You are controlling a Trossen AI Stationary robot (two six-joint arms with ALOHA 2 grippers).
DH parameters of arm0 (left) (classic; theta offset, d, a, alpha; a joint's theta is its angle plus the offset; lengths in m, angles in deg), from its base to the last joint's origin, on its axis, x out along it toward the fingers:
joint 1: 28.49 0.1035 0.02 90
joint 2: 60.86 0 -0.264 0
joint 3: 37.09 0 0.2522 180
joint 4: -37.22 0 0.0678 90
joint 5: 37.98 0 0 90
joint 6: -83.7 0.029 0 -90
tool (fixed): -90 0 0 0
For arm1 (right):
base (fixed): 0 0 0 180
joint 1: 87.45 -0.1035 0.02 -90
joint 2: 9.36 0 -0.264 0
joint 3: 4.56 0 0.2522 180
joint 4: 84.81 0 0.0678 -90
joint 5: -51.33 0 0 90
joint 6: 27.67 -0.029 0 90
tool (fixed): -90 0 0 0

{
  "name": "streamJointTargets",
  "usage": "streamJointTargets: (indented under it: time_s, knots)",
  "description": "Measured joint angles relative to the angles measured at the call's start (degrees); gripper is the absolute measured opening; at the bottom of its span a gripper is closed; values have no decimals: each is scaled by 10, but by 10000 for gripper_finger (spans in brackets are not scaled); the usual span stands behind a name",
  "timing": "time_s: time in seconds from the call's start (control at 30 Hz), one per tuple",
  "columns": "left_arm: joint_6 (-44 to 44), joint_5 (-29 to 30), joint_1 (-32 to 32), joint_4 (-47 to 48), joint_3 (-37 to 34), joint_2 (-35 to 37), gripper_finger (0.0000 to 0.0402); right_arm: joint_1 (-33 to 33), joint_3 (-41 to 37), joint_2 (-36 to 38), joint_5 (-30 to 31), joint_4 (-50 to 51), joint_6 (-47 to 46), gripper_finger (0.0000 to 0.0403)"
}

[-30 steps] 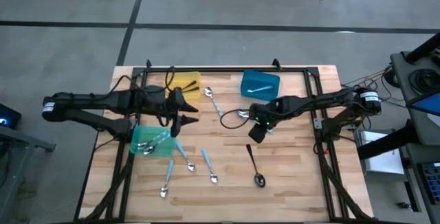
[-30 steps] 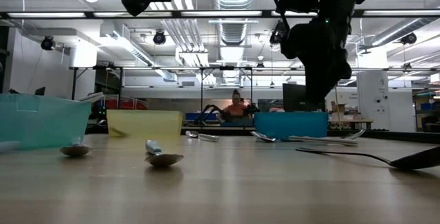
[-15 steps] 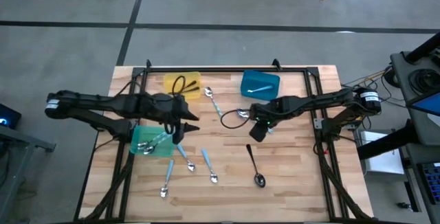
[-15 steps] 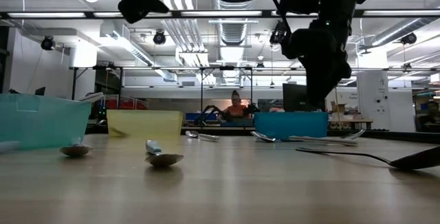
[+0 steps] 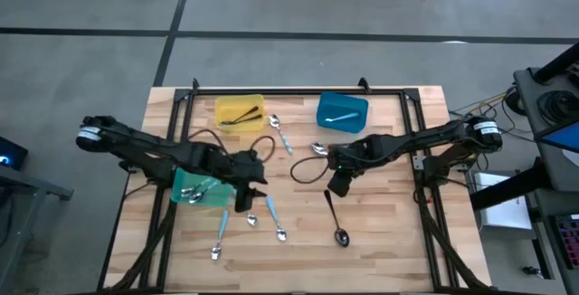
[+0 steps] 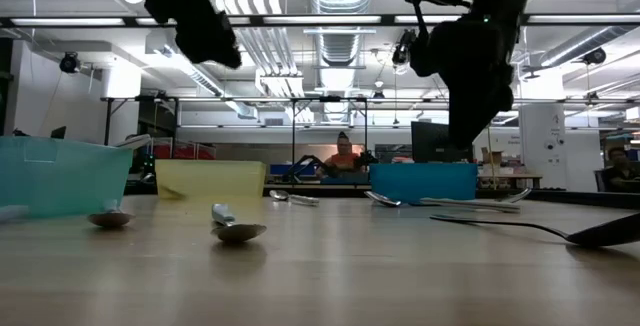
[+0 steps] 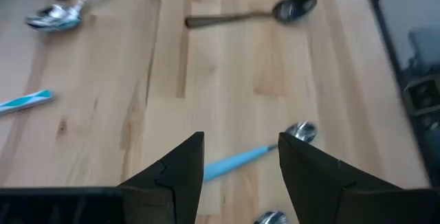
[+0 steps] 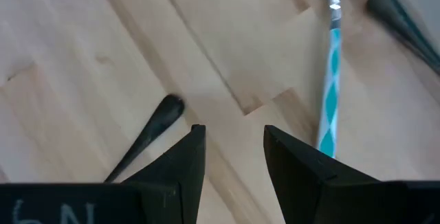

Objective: Sort silverware by color (type)
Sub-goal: Put the blue spoon into the blue bin

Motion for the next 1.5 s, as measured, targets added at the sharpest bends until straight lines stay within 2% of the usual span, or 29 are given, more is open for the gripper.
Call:
streamJointTargets:
  time_s: [0.27, 0.57, 0.77, 1.03, 1.5]
  knots:
    - [125, 0, -11, -10, 0, -83, 166, -11, 0, 0, 1, 0, 24, 137]
    - [182, -1, -21, -87, 0, -161, 166, -11, 0, 0, 2, 0, 75, 137]
    - [208, -4, -22, -90, 0, -187, 166, -11, 0, 1, 2, 1, 95, 137]
    - [224, -77, -22, -82, 0, -234, 166, -11, 0, 1, 2, 1, 106, 137]
    - [239, -27, -22, -111, 2, -300, 159, -11, 0, 1, 4, -3, 102, 137]
